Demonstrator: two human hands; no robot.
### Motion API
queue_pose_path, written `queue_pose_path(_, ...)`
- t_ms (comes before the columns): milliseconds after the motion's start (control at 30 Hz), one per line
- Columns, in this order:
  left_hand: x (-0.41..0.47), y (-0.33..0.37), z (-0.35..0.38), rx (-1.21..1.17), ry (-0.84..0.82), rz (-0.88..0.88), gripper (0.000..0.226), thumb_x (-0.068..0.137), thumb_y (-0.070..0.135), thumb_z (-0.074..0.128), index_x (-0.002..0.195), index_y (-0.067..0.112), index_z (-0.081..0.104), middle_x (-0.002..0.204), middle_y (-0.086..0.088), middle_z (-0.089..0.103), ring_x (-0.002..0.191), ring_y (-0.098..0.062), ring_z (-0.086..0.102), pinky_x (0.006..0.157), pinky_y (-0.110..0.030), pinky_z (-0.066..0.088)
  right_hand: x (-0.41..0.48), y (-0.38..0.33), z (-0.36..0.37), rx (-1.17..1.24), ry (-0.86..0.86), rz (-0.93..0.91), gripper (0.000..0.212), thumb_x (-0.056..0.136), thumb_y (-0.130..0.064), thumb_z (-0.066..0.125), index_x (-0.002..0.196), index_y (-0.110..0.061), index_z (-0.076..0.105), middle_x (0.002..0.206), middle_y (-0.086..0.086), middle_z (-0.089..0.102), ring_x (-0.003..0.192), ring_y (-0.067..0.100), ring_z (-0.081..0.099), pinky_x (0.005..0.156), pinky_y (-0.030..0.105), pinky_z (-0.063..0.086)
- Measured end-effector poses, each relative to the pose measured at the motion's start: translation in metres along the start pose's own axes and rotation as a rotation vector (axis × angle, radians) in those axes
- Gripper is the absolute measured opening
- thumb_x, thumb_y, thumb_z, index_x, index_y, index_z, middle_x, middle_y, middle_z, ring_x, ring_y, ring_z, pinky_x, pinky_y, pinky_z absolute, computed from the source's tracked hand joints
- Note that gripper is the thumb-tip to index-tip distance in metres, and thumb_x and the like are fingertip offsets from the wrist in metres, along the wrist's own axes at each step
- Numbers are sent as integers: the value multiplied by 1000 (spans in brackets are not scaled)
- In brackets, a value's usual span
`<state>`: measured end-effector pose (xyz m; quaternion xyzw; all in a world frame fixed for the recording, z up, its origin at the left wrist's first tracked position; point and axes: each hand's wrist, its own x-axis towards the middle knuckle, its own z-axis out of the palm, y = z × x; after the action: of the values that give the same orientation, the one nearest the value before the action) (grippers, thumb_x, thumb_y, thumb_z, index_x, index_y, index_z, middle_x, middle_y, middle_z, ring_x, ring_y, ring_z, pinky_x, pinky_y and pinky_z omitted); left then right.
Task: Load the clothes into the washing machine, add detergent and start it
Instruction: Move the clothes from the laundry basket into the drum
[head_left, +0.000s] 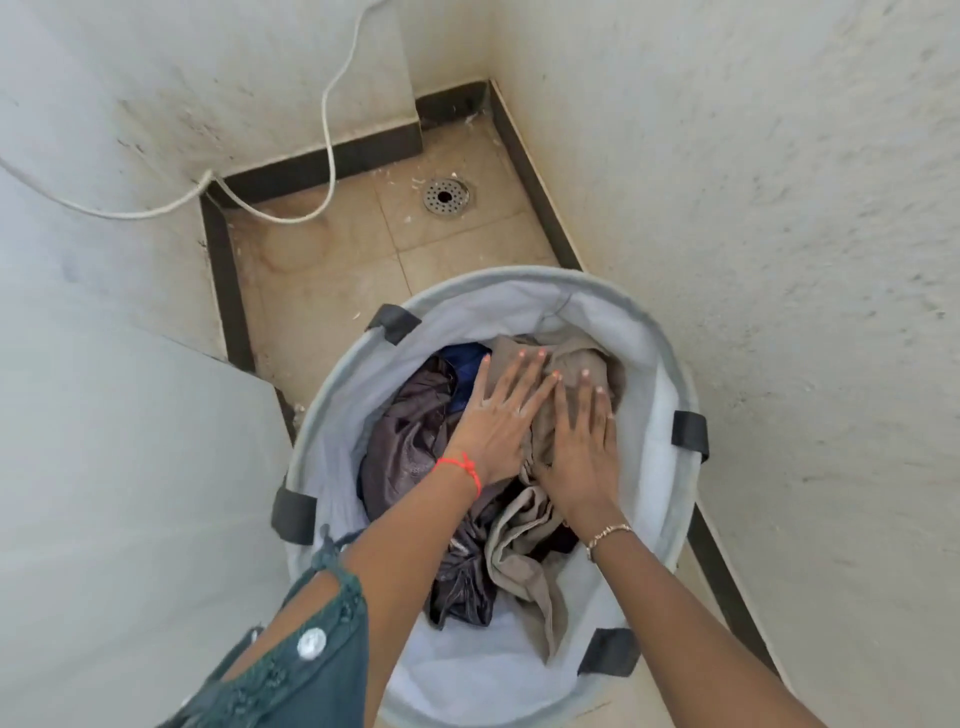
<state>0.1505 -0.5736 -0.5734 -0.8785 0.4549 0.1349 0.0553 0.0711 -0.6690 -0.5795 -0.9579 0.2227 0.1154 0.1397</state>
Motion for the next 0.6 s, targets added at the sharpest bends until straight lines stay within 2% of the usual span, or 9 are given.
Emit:
queue_pose_path(67, 16, 1, 11, 45, -8, 5, 92, 83, 33, 53, 149, 18, -10, 157, -8, -14, 143, -31, -14, 109, -58, -14, 9, 3, 13, 29, 24, 49, 88, 82, -32, 62, 148, -11, 7, 156, 19, 4, 143, 38, 7, 115, 48, 14)
queue_pose_path(133, 25, 2, 16, 76, 20, 4, 93, 80, 33, 56, 150, 18, -3, 158, -7, -5, 145, -30, -6, 110, -59, -7, 14, 4, 20, 66, -72, 58, 81, 91, -25, 49, 148, -14, -8, 156, 13, -13, 144, 33, -7, 118, 47, 8)
queue_pose_path(233, 24, 3, 32, 144, 72, 7, 90, 71, 32, 63, 148, 18, 20, 156, -2, 20, 143, -27, 19, 110, -59, 18, 16, 5, 22, 110, -162, 14, 71, 95, -4, 35, 147, -13, -12, 154, 9, -21, 144, 27, -13, 119, 39, 9)
queue_pose_path(300, 23, 2, 38, 149, 112, 10, 91, 65, 30, 67, 146, 19, 27, 154, -1, 27, 141, -27, 26, 107, -58, 26, 14, 1, 27, 188, -157, 39, 73, 92, 5, 34, 147, -14, -9, 155, 9, -20, 145, 26, -10, 118, 37, 15)
queue_pose_path(367, 26, -3, 39, 141, 114, 37, 94, 67, 31, 65, 149, 19, 19, 156, -6, 18, 143, -31, 17, 107, -63, 18, 13, -3, 34, 191, -123, 93, 78, 91, -1, 43, 148, -17, -8, 154, 11, -22, 145, 27, -9, 117, 38, 18)
queue_pose_path(467, 35, -13, 38, 117, -17, 66, 95, 79, 40, 57, 150, 18, -3, 157, -12, -10, 144, -34, -11, 108, -65, -6, 14, -4, 40, 46, -100, 196, 98, 84, -37, 60, 147, -25, -14, 152, 21, -21, 143, 37, -5, 116, 46, 9)
queue_pose_path(533, 42, -17, 37, 138, -61, 61, 94, 83, 39, 57, 150, 16, -6, 157, -14, -13, 143, -33, -13, 109, -63, -6, 18, -1, 42, 66, -119, 251, 104, 80, -45, 63, 145, -30, -17, 152, 25, -17, 142, 41, 2, 115, 48, 13)
queue_pose_path(600, 45, -17, 44, 155, -36, 92, 76, 89, 25, 49, 150, 10, 6, 157, -16, 0, 145, -33, 1, 114, -59, 7, 21, -1, 44, 115, -164, 253, 102, 84, -36, 63, 146, -28, -17, 154, 24, -11, 142, 39, 12, 110, 45, 28)
